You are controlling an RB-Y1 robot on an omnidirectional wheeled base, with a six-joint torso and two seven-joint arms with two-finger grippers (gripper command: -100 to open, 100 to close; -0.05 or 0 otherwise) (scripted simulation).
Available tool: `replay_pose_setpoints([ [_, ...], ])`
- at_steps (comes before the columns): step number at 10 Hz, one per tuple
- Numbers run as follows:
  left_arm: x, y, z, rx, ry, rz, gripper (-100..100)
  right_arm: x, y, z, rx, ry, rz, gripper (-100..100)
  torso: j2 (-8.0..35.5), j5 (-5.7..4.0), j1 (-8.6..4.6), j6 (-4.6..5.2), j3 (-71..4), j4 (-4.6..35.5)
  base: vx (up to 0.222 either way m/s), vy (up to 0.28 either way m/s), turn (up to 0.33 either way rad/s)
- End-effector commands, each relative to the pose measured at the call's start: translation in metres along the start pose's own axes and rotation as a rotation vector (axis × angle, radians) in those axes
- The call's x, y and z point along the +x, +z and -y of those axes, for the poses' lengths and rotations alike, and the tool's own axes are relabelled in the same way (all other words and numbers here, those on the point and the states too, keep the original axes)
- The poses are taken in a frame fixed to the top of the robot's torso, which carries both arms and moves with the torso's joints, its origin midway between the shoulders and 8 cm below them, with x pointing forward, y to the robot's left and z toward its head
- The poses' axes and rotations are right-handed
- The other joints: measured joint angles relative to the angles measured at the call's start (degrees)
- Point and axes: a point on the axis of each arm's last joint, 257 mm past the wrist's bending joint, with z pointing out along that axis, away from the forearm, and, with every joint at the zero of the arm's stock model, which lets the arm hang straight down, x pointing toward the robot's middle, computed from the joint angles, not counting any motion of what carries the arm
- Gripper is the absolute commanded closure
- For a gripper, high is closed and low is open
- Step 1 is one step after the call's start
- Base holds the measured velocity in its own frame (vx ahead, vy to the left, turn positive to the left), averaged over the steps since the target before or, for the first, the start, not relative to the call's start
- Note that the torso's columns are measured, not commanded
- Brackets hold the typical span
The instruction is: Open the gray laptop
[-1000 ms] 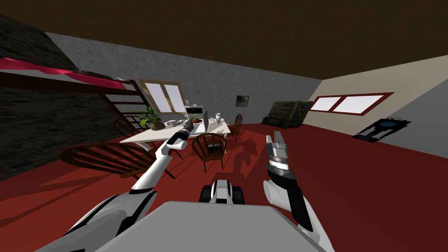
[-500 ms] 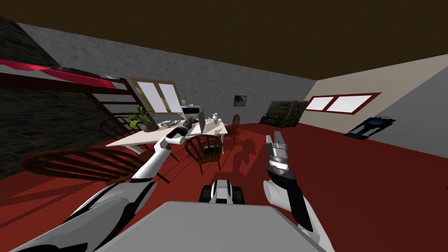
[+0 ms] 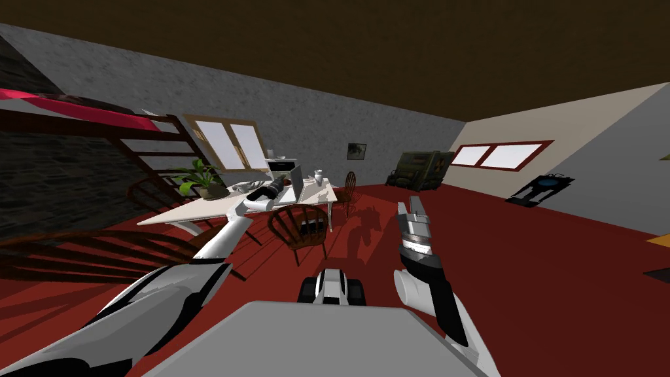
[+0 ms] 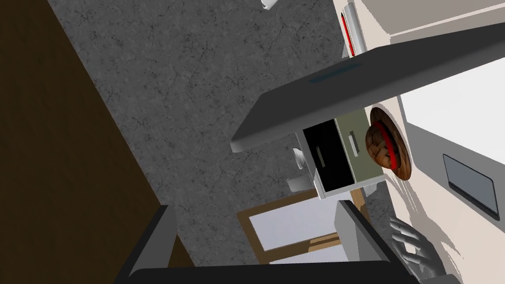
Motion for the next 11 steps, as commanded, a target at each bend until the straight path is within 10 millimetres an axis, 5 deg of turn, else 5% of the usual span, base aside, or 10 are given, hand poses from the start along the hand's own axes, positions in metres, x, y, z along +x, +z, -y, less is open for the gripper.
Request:
replay_pose_setpoints([
  [1,-0.021,0.008,-0.010,-0.071,0.029,0.021,-100,0.000,0.000,0.000,0.000,0.000,0.000,0,-0.1,-0.03,-0.11,0.01,0.0,0.0,0.079,-0.068,-0.024],
  [11,-0.117,0.010,-0.038,-0.315,0.136,0.134,-100,0.000,0.000,0.000,0.000,0.000,0.000,0,0.1,0.00,0.02,-0.01,0.1,0.0,0.082,-0.043,-0.044],
])
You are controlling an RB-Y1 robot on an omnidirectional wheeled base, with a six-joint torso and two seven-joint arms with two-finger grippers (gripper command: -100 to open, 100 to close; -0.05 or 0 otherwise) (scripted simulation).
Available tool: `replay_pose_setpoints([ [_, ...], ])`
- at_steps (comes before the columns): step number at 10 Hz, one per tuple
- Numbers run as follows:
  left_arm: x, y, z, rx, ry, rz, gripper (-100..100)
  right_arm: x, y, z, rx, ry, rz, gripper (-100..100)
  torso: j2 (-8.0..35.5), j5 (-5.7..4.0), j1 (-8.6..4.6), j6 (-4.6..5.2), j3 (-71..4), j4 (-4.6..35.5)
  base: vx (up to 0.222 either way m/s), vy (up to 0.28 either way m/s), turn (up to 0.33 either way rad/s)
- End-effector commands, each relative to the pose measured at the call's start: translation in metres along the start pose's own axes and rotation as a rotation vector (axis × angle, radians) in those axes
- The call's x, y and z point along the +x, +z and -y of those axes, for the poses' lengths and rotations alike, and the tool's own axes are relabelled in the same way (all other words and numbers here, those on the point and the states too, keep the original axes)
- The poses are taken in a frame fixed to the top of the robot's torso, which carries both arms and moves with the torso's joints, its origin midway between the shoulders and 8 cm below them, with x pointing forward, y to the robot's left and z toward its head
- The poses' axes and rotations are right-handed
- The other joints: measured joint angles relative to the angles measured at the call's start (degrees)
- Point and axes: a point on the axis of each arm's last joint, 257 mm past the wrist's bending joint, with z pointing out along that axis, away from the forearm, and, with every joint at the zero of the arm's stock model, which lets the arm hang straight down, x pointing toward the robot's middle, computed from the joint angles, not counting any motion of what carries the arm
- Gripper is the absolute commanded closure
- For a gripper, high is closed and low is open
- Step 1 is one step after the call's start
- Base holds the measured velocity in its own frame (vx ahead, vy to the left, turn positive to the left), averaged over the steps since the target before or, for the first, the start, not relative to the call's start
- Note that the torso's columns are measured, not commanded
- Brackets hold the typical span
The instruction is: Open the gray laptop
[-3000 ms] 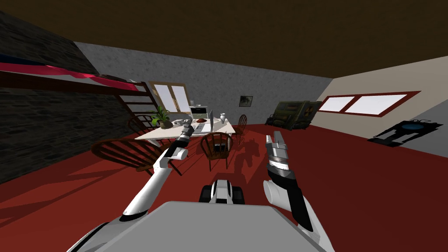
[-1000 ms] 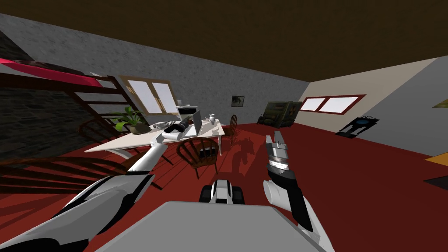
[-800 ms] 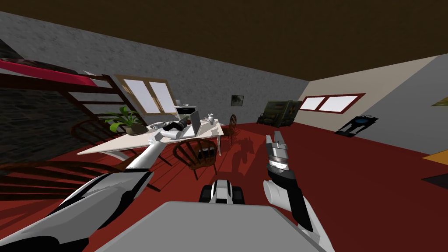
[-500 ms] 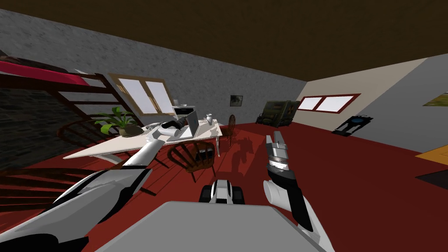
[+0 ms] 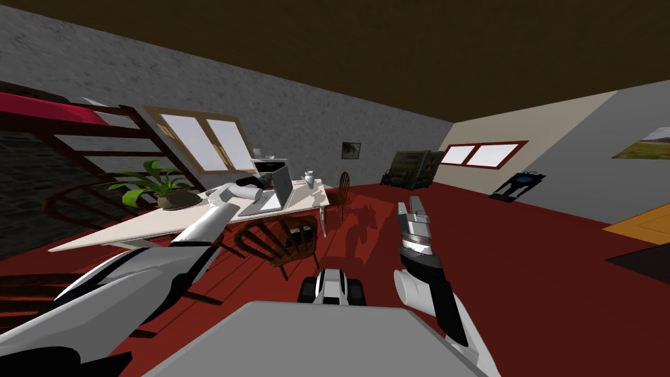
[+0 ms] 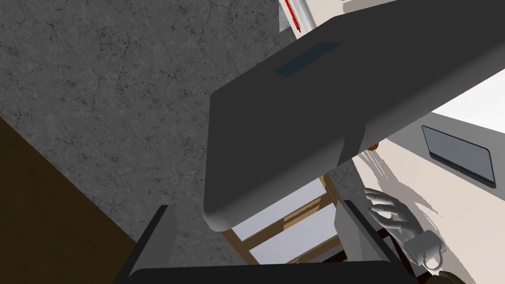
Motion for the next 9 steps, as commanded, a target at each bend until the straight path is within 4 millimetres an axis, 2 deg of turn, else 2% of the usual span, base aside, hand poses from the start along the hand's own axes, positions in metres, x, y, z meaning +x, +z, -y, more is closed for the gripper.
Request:
replay_pose_setpoints([
  [1,-0.024,0.001,-0.009,-0.058,0.026,0.033,-100,0.000,0.000,0.000,0.000,0.000,0.000,0,0.0,-0.01,-0.03,0.01,0.0,0.0,0.087,-0.036,-0.042],
  [2,-0.016,0.000,-0.006,-0.042,0.020,0.024,-100,0.000,0.000,0.000,0.000,0.000,0.000,0,-0.1,-0.01,-0.03,0.00,0.0,0.0,0.040,-0.015,-0.006],
  [4,-0.018,0.000,-0.007,-0.047,0.021,0.027,-100,0.000,0.000,0.000,0.000,0.000,0.000,0,-0.1,0.04,0.16,0.00,0.0,0.0,0.066,0.024,-0.017],
  [5,-0.019,0.000,-0.007,-0.047,0.021,0.028,100,0.000,0.000,0.000,0.000,0.000,0.000,0,0.0,0.04,0.08,0.00,0.0,0.0,0.006,0.003,0.008],
  [6,-0.011,0.002,-0.007,-0.040,-0.093,0.007,100,0.000,0.000,0.000,0.000,0.000,0.000,0,0.1,-0.01,-0.05,0.03,0.1,0.0,-0.051,0.144,0.060],
  [7,-0.011,0.002,-0.007,-0.040,-0.093,0.007,100,0.000,0.000,0.000,0.000,0.000,0.000,0,0.3,0.34,0.45,0.05,0.2,0.1,-0.055,0.176,0.021],
  [9,-0.002,0.005,-0.006,-0.032,-0.209,-0.015,100,0.000,0.000,0.000,0.000,0.000,0.000,0,0.0,0.42,0.44,0.04,0.0,-0.1,-0.064,0.174,0.028],
])
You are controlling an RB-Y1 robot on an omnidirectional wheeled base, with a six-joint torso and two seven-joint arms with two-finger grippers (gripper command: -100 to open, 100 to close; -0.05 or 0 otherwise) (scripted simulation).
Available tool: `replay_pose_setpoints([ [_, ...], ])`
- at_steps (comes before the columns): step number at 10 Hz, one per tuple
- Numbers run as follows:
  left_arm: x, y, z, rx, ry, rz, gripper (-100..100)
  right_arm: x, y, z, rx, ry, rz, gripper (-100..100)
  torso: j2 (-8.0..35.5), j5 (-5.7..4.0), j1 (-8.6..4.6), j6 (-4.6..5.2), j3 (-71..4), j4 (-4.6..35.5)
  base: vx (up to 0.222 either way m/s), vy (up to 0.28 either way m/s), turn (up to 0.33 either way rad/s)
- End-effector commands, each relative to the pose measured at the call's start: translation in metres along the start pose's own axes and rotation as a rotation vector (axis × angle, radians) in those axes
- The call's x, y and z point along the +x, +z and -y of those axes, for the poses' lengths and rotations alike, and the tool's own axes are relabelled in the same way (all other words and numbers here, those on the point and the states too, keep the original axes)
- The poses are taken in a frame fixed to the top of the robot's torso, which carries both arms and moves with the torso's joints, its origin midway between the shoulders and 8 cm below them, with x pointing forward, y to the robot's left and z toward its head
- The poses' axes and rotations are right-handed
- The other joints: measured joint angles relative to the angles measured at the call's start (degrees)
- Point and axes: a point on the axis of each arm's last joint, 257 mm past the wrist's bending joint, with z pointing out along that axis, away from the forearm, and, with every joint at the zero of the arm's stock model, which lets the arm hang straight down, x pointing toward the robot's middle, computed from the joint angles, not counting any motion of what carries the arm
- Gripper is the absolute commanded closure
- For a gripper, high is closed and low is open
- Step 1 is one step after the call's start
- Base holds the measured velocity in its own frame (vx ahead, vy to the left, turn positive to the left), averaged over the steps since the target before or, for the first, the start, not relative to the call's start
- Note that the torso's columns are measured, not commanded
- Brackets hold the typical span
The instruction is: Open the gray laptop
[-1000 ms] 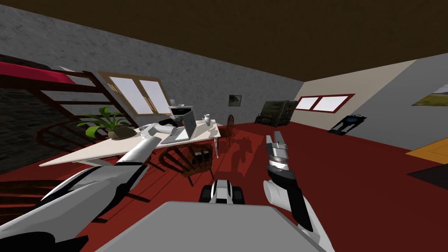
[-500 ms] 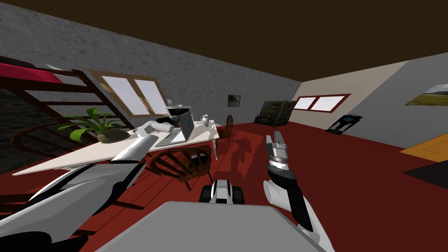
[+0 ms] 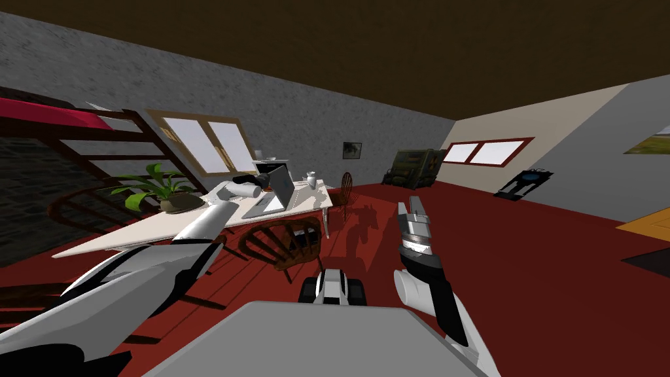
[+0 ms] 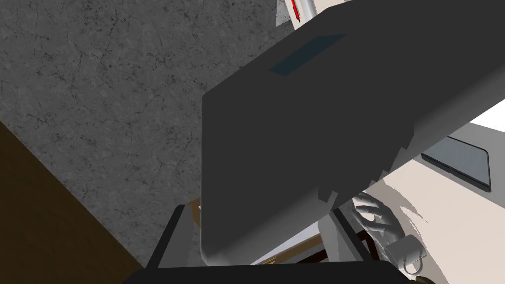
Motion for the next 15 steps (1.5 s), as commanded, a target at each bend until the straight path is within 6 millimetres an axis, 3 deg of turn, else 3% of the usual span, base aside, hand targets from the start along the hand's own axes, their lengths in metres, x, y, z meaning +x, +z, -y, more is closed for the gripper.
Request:
replay_pose_setpoints([
  [1,0.011,0.004,-0.006,-0.003,-0.135,-0.030,100,0.000,0.000,0.000,0.000,0.000,0.000,0,-0.2,-0.05,-0.12,0.00,-0.1,-0.1,-0.059,0.159,0.020],
  [3,0.019,0.006,-0.006,0.002,-0.251,-0.054,100,0.000,0.000,0.000,0.000,0.000,0.000,0,-0.3,-0.25,-0.34,0.01,-0.2,-0.1,-0.061,0.173,0.034],
  [4,0.016,0.006,-0.005,0.003,-0.215,-0.045,100,0.000,0.000,0.000,0.000,0.000,0.000,0,-0.2,-0.33,-0.40,0.03,-0.2,0.0,-0.023,0.078,0.008],
  [5,0.031,0.009,-0.016,0.002,-0.302,-0.069,100,0.000,0.000,0.000,0.000,0.000,0.000,0,-0.2,-0.51,-0.79,0.05,-0.1,0.1,-0.021,0.100,0.059],
  [13,0.087,0.015,-0.056,-0.001,-0.633,-0.138,100,0.000,0.000,0.000,0.000,0.000,0.000,0,0.1,-0.51,-0.56,-0.04,0.0,0.2,-0.030,0.141,0.020],
  [14,0.082,0.015,-0.057,-0.008,-0.603,-0.134,100,0.000,0.000,0.000,0.000,0.000,0.000,0,0.1,-0.50,-0.52,-0.05,0.0,0.2,-0.011,0.056,0.000],
  [15,0.104,0.014,-0.072,-0.006,-0.686,-0.152,100,0.000,0.000,0.000,0.000,0.000,0.000,0,0.1,-0.55,-0.73,-0.03,0.0,0.2,-0.032,0.128,-0.012],
])
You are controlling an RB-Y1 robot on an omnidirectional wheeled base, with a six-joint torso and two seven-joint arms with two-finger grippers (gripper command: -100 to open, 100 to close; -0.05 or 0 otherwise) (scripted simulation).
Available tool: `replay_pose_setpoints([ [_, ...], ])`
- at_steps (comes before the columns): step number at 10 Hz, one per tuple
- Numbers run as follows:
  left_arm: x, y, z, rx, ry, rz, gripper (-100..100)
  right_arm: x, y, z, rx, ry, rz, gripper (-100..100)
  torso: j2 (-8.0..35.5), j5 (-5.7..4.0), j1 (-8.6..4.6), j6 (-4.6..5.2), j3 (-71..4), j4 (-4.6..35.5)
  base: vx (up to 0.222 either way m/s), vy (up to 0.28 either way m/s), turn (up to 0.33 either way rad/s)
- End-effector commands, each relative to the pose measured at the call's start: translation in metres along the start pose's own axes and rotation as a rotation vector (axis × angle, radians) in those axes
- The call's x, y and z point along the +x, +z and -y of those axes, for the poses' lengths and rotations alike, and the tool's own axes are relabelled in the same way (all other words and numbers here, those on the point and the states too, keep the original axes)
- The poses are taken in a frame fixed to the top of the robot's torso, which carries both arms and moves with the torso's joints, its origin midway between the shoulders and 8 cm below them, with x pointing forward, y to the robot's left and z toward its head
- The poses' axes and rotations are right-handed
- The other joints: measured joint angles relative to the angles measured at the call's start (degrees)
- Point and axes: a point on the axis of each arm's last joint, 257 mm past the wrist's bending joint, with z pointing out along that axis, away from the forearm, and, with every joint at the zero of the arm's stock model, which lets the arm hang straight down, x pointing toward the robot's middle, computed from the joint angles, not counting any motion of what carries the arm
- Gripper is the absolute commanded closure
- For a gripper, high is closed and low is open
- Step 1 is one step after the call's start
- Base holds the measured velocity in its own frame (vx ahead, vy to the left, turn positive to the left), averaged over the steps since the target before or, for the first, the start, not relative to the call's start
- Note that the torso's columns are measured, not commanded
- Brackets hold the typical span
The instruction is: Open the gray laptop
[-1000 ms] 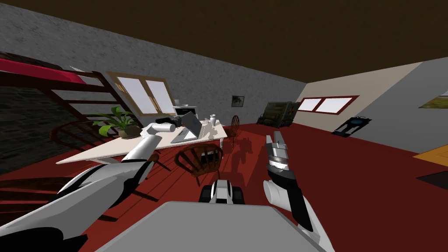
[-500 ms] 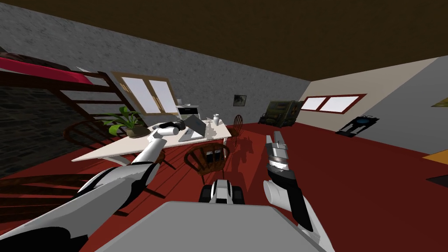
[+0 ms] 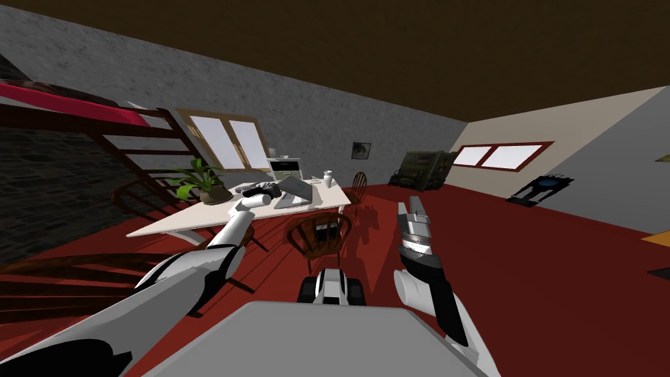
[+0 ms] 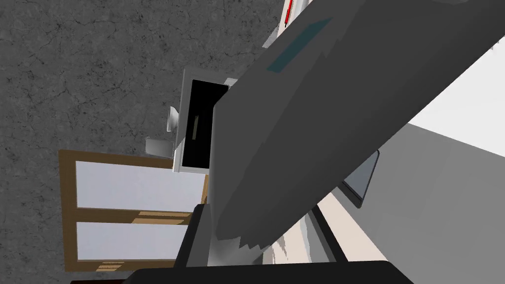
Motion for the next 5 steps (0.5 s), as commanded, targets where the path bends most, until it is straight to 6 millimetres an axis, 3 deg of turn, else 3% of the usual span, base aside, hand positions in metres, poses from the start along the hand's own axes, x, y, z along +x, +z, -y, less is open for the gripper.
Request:
replay_pose_setpoints([
  [1,0.011,0.002,-0.023,0.006,-0.081,-0.022,100,0.000,0.000,0.000,0.000,0.000,0.000,0,0.0,0.09,0.28,0.05,0.0,0.0,-0.030,0.143,-0.034],
  [2,0.008,0.001,-0.002,-0.001,-0.066,-0.020,-100,0.000,0.000,0.000,0.000,0.000,0.000,0,0.0,0.12,0.32,-0.01,0.0,0.0,0.002,0.031,0.009],
  [5,0.007,-0.001,0.015,-0.002,-0.065,-0.023,-100,0.000,0.000,0.000,0.000,0.000,0.000,0,-0.1,-0.03,-0.07,0.04,-0.1,-0.1,0.012,-0.047,0.022],
])
